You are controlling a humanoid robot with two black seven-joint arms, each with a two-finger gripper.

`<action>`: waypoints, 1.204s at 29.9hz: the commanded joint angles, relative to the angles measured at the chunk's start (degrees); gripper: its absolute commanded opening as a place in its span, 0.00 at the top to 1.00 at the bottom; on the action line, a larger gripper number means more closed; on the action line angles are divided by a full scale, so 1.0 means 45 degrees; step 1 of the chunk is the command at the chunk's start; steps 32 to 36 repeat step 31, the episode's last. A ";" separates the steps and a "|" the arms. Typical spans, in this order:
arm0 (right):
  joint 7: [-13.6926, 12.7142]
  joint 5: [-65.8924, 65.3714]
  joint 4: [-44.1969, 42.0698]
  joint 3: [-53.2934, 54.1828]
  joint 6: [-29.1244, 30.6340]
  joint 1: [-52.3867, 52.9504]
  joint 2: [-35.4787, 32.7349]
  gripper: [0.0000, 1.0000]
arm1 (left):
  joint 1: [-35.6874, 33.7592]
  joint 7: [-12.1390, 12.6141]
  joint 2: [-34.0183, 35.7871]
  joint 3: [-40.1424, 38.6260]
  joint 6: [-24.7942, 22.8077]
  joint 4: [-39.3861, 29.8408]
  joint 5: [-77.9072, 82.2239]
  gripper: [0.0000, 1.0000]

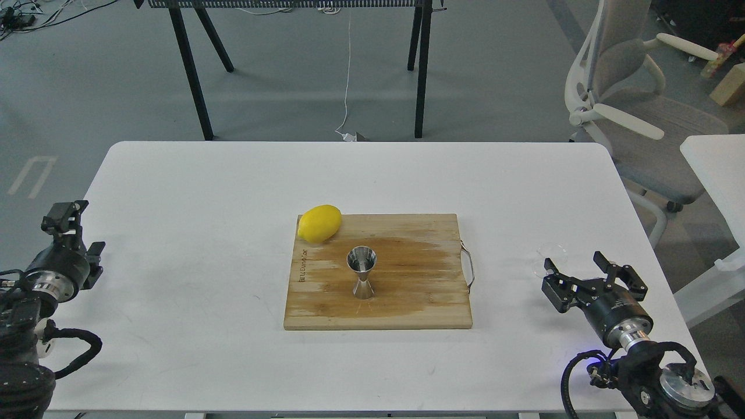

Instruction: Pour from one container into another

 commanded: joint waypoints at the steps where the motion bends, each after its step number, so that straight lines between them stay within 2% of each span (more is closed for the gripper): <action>1: -0.0093 -0.0007 0.1751 0.0135 0.0124 -0.0789 -0.1434 0.03 | -0.0019 0.0000 0.0066 -0.0020 0.0001 0.0000 0.0000 0.00; 3: -0.0191 -0.0065 0.2494 0.0116 0.0474 -0.0908 -0.2255 0.03 | -0.0078 0.0000 0.0086 -0.0020 0.0001 0.0000 0.0000 0.00; 5: -0.0366 -0.0104 0.2653 0.0135 0.1564 -0.0772 -0.2784 0.03 | -0.0156 0.0000 0.0105 -0.0020 0.0001 0.0000 0.0000 0.00; 9: -0.0503 -0.0183 0.2207 0.0096 0.3752 0.0513 -0.3546 0.03 | -0.0292 0.0000 0.0164 -0.0020 0.0001 0.0000 -0.0019 0.00; 10: -0.0562 -0.0183 0.1876 0.0038 0.3945 0.0963 -0.3625 0.03 | -0.0332 0.0000 0.0183 -0.0020 0.0001 0.0000 -0.0019 0.00; 14: -0.0738 -0.0202 -0.0389 -0.0235 0.3945 0.2643 -0.3373 0.03 | -0.0565 0.0000 0.0242 -0.0098 0.0001 0.0000 -0.0039 0.00; 17: -0.0699 -0.0202 -0.1134 -0.0528 0.3945 0.3348 -0.3002 0.03 | -0.0898 0.0000 0.0553 -0.0079 0.0001 0.0000 -0.0039 0.00; 22: -0.0543 -0.0202 -0.1233 -0.0529 0.3945 0.3409 -0.2884 0.03 | -0.1268 0.0000 0.0867 -0.0196 0.0001 0.0020 -0.0156 0.00; 29: -0.0407 -0.0183 -0.1487 -0.0217 0.3945 0.3448 -0.1693 0.02 | -0.1679 0.0000 0.0809 -0.0196 0.0001 0.0020 -0.0156 0.00; 31: -0.0057 -0.0183 -0.1487 -0.0100 0.3945 0.3448 -0.1654 0.02 | -0.1835 0.0000 0.0770 -0.0196 0.0001 0.0020 -0.0137 0.00; 36: -0.0057 -0.0183 -0.1487 -0.0100 0.3945 0.3448 -0.1654 0.02 | -0.1835 0.0000 0.0770 -0.0196 0.0001 0.0020 -0.0137 0.00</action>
